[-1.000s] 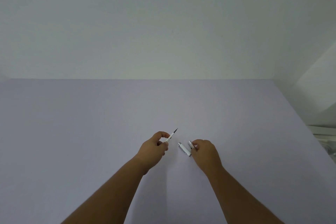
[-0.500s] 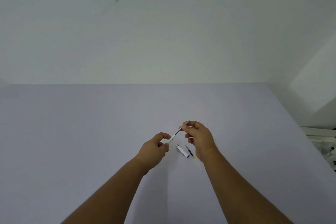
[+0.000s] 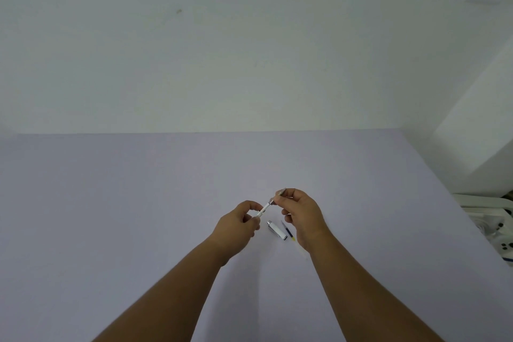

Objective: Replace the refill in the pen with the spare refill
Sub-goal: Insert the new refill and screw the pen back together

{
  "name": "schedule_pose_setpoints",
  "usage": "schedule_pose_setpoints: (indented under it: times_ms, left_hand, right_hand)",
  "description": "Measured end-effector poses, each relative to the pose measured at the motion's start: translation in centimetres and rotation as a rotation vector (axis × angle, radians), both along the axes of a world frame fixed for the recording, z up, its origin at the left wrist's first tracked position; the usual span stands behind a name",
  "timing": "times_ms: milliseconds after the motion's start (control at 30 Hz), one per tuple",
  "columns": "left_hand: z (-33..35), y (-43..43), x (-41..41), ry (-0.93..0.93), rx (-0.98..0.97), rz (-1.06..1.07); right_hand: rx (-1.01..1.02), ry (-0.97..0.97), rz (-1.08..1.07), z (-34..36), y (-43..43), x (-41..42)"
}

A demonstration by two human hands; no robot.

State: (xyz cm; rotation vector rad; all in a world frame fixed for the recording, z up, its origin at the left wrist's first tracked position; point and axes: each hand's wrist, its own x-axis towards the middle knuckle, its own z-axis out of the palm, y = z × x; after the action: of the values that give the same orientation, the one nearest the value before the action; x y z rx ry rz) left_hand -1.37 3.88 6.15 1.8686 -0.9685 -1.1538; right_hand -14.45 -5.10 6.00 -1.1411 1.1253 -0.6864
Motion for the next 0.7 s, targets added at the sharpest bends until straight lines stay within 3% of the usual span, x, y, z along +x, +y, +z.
schedule_pose_setpoints:
  times_ms: [300,700]
  left_hand:
    - [0.6,0.3,-0.1,0.023,-0.016,0.008]
    - [0.9,0.2,0.0,-0.037,-0.034,0.010]
  right_hand:
    - [0.012,0.025,0.160,0.3,0.8,-0.2]
    - [0.049,0.093,0.101,0.7,1.1,0.9]
